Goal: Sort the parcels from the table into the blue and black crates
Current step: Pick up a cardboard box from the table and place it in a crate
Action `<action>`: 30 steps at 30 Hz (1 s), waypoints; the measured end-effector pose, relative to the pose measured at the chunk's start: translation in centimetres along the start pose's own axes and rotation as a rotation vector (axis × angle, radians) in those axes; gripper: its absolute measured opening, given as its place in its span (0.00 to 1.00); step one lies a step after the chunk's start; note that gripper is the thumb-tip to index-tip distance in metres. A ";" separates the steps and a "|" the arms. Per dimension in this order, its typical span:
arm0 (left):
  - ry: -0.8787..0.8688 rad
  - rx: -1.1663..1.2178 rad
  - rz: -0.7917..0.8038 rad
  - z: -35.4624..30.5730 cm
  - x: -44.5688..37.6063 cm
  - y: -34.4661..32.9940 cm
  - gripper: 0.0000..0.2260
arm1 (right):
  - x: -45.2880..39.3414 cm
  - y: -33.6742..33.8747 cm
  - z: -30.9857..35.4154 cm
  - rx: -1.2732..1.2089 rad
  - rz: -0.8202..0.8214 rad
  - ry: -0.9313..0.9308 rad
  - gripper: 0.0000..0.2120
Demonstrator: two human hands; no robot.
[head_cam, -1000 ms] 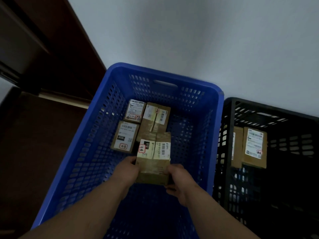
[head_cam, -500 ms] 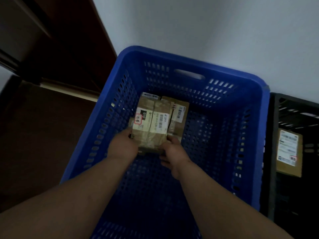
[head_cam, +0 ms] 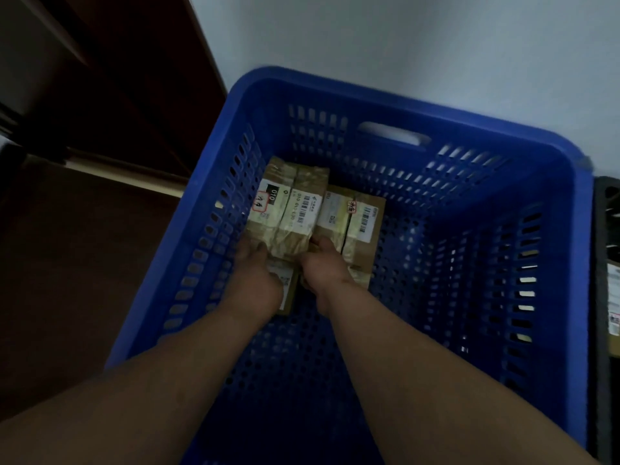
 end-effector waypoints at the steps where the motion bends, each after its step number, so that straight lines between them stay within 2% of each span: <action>1: -0.010 0.015 0.024 0.0 0.1 -0.2 0.27 | -0.3 -0.1 -0.1 -0.010 0.001 0.002 0.29; 5: -0.014 0.030 0.080 0.0 -0.1 -0.6 0.28 | -0.6 0.0 -0.3 -0.039 0.050 -0.008 0.36; 14: -0.049 0.034 0.093 0.5 0.1 -0.8 0.30 | -0.2 -1.0 -0.3 -0.110 -0.014 0.035 0.35; 20: -0.147 -0.020 0.022 0.3 2.0 -1.2 0.28 | 0.8 -0.5 -1.0 -0.238 -0.089 0.049 0.28; 24: -0.203 -0.049 -0.002 -0.5 3.3 -2.1 0.28 | 1.3 0.7 -0.3 -0.231 -0.212 0.081 0.19; 30: -0.330 -0.056 0.094 -2.4 5.6 -4.4 0.31 | 1.9 4.4 -0.8 -0.216 -0.399 0.112 0.13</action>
Point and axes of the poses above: each hand's wrist, its own x-axis away from the middle knuckle, its own y-axis out of the back of the hand, z = x × y, the point moved 1 cm from there along -x, towards the middle knuckle, and after that the axes turned 9 degrees about -z, right-handed, at the moved point
